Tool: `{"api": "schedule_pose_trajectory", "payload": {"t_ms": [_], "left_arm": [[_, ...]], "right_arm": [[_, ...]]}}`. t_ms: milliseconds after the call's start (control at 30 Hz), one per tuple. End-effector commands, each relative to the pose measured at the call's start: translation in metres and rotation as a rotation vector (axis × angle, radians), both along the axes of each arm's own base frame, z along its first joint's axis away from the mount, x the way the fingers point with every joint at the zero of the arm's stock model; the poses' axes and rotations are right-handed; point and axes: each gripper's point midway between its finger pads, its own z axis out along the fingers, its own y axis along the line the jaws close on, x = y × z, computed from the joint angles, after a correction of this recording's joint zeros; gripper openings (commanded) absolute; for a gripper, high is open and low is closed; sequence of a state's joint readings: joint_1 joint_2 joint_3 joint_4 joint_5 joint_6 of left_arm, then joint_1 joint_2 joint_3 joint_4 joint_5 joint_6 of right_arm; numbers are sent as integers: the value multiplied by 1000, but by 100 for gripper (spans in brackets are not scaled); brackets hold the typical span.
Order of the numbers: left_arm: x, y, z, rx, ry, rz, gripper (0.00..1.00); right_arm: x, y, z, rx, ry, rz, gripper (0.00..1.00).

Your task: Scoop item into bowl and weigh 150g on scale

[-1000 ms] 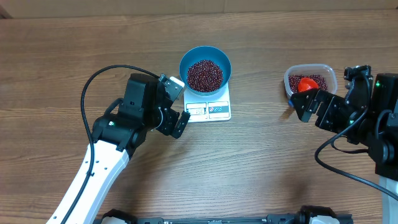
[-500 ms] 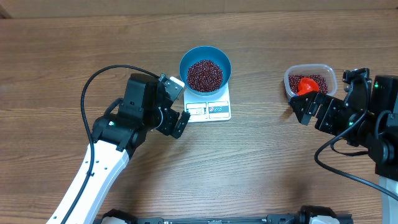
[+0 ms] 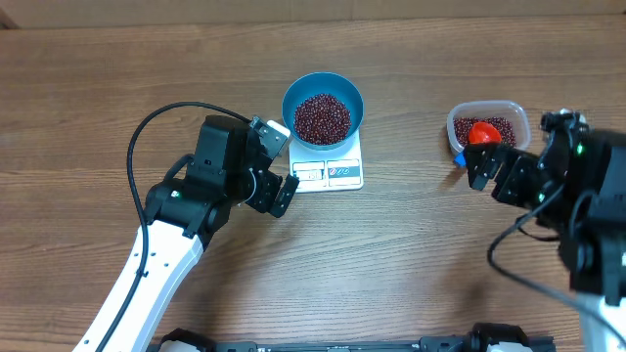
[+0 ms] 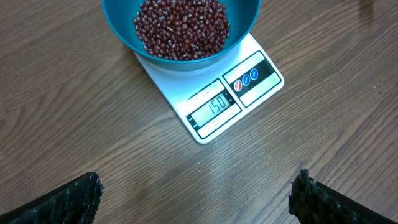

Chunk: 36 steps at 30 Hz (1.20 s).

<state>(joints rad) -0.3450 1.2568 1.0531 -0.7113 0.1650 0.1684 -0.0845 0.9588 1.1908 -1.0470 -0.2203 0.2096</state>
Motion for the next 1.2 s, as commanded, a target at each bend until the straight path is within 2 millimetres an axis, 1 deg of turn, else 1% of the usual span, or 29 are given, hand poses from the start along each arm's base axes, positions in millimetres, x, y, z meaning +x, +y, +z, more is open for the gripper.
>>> {"api": "schedule_pose_trajectory", "payload": {"t_ms": [0, 133, 300, 467, 600, 733, 867, 1167], "left_arm": [[-1, 0, 2, -1, -9, -17, 100], [-1, 0, 2, -1, -9, -17, 100], [-1, 0, 2, -1, -9, -17, 99], [-1, 0, 2, -1, -9, -17, 100], [-1, 0, 2, -1, -9, -17, 100], [-1, 0, 2, -1, -9, -17, 100], [-1, 0, 2, -1, -9, -17, 100], [-1, 0, 2, -1, -9, -17, 100]], "right_arm": [[-6, -6, -7, -42, -111, -30, 100], [-8, -6, -20, -51, -241, -32, 100], [-16, -6, -40, -62, -360, -40, 100], [-18, -6, -46, -71, -528, -42, 100], [-22, -6, -53, -77, -624, -44, 100], [-27, -6, -67, -81, -686, -45, 100], [-28, -5, -81, -81, -699, -45, 100], [-26, -5, -103, -80, -732, -42, 100]]}}
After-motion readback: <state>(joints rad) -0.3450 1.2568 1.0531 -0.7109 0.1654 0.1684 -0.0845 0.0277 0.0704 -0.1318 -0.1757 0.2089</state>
